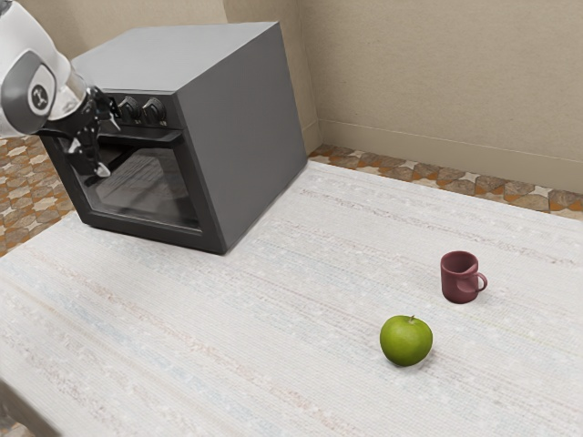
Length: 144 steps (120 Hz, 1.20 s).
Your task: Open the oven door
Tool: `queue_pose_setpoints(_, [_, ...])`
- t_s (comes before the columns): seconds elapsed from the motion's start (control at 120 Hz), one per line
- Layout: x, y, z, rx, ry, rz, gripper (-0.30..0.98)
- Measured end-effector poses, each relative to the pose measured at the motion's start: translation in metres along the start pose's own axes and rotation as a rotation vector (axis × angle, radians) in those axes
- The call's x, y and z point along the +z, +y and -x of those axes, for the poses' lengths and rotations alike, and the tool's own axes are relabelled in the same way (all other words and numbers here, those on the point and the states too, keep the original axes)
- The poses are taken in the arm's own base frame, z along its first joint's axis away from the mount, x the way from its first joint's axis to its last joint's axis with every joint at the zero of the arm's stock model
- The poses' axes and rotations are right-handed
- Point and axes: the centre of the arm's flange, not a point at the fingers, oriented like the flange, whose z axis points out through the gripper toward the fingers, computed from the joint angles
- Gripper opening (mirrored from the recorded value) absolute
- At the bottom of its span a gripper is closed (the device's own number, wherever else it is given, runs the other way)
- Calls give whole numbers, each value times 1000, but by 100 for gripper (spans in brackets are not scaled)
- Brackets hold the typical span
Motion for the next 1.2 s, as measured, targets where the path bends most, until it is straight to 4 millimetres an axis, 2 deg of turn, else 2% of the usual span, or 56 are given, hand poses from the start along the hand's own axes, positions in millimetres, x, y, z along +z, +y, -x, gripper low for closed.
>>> queue_pose_setpoints(0.133, [13, -7, 0, -4, -10, -20, 68])
queue_pose_setpoints(0.2, [16, -21, -4, -16, -20, -32, 68])
queue_pose_setpoints(0.45, [-20, -81, -31, -70, -33, -6, 68])
queue_pose_setpoints(0.558, [-43, -112, -41, -96, -36, 11, 69])
queue_pose_setpoints(0.617, [-68, -136, -53, -122, -33, 39, 69])
queue_pose_setpoints(0.675, [-106, -157, -56, -132, -34, 94, 69])
queue_pose_setpoints(0.7, [-129, -158, -35, -97, -49, 129, 68])
queue_pose_setpoints(0.733, [-163, -153, 17, -17, -88, 167, 68])
queue_pose_setpoints(0.75, [-181, -150, 53, 32, -123, 180, 68])
queue_pose_setpoints(0.775, [-210, -150, 118, 126, -199, 185, 68])
queue_pose_setpoints(0.792, [-226, -154, 156, 178, -244, 177, 68])
queue_pose_setpoints(0.833, [-259, -175, 235, 295, -334, 126, 68])
queue_pose_setpoints(0.85, [-266, -186, 262, 338, -359, 96, 68])
queue_pose_setpoints(0.875, [-269, -201, 292, 381, -377, 43, 68])
queue_pose_setpoints(0.925, [-243, -221, 339, 430, -358, -86, 68])
queue_pose_setpoints(0.967, [-213, -231, 362, 442, -314, -179, 69])
queue_pose_setpoints(1.0, [-190, -231, 367, 433, -264, -227, 69])
queue_pose_setpoints(1.117, [-126, -223, 343, 354, -122, -331, 69])
queue_pose_setpoints(1.2, [-110, -229, 340, 307, -113, -383, 69])
